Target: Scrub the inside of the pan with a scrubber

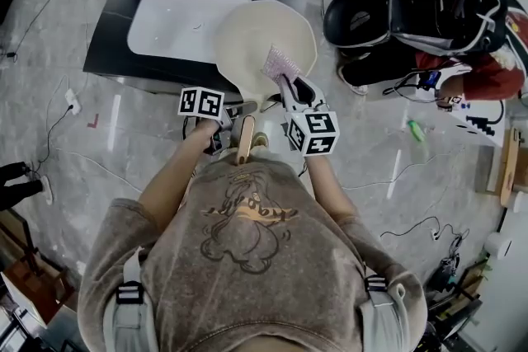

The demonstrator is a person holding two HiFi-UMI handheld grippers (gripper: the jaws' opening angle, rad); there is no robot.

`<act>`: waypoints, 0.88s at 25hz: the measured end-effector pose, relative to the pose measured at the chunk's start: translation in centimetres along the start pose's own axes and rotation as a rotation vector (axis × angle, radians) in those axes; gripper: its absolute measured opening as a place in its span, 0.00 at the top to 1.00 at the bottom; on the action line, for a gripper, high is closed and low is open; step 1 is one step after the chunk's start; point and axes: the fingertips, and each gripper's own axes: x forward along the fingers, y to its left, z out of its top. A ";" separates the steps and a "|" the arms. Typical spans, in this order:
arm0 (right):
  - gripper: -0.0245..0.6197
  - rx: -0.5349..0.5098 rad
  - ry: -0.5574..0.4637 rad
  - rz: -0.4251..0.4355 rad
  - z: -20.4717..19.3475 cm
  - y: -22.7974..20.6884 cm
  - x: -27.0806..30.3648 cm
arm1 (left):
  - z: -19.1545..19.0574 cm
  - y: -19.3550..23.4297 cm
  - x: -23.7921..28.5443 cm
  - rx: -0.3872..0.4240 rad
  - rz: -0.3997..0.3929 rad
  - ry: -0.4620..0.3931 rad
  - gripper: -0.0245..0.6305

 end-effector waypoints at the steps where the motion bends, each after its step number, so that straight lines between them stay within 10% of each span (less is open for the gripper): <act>1: 0.83 -0.021 0.011 0.020 0.0 0.1 0.5 | 0.1 0.0 0.0 -0.002 0.002 -0.001 0.67; 22: 0.83 -0.453 0.404 0.360 -6.1 6.2 12.0 | 0.5 0.2 -0.1 -0.009 0.008 -0.035 0.67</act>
